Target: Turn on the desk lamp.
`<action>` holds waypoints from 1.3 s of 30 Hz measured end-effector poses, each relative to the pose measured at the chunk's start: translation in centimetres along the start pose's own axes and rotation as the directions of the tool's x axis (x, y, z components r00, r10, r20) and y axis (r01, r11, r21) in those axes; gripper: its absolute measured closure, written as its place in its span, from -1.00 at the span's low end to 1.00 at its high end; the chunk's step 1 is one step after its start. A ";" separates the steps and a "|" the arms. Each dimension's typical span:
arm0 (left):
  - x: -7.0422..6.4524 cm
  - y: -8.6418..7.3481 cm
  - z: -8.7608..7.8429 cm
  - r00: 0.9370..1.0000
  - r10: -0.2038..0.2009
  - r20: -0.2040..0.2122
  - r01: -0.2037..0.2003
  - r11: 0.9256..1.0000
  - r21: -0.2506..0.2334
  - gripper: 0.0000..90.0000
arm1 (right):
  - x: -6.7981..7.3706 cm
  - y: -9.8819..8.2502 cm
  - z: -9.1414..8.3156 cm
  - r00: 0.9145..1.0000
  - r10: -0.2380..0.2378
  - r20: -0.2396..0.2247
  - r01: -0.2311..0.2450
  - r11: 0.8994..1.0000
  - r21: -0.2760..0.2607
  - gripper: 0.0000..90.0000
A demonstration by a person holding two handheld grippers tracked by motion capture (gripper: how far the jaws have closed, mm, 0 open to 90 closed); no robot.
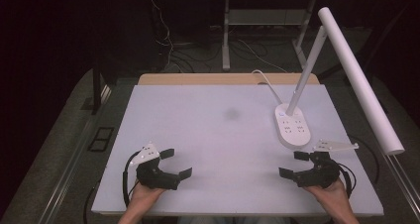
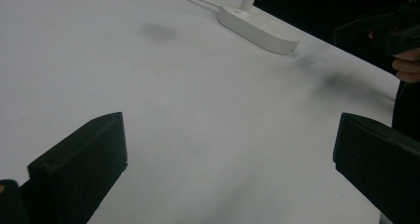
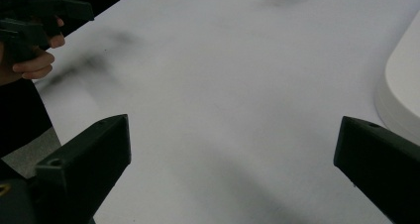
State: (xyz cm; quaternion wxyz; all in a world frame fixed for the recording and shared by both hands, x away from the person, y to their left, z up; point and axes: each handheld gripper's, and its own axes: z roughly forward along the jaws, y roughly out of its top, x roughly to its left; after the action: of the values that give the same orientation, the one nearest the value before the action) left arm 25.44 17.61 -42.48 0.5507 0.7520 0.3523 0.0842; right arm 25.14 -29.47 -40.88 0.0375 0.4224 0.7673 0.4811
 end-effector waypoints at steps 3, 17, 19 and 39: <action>0.1 0.0 0.1 1.000 -0.002 0.000 0.002 1.000 0.002 -1.00 | 0.1 0.3 0.0 1.000 -0.003 0.001 0.003 1.000 0.012 -0.98; 0.1 0.0 0.2 1.000 0.001 -0.006 -0.001 1.000 0.006 -1.00 | -0.3 2.0 -0.2 1.000 -0.026 0.000 0.026 0.999 0.036 -0.98; 0.1 0.0 0.2 1.000 0.002 -0.007 -0.002 1.000 0.008 -1.00 | -0.4 2.3 -0.3 1.000 -0.028 0.002 0.028 0.999 0.041 -0.98; 0.1 -0.1 0.1 1.000 0.003 -0.016 -0.003 1.000 0.011 -1.00 | -1.9 5.0 -0.8 0.999 -0.044 0.024 0.042 0.997 0.060 -0.98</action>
State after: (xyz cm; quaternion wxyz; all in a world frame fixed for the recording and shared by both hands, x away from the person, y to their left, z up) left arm 25.54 17.60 -42.61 0.5436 0.7549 0.3561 0.0888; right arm 29.01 -30.43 -37.27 0.0448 0.4127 0.7897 0.4518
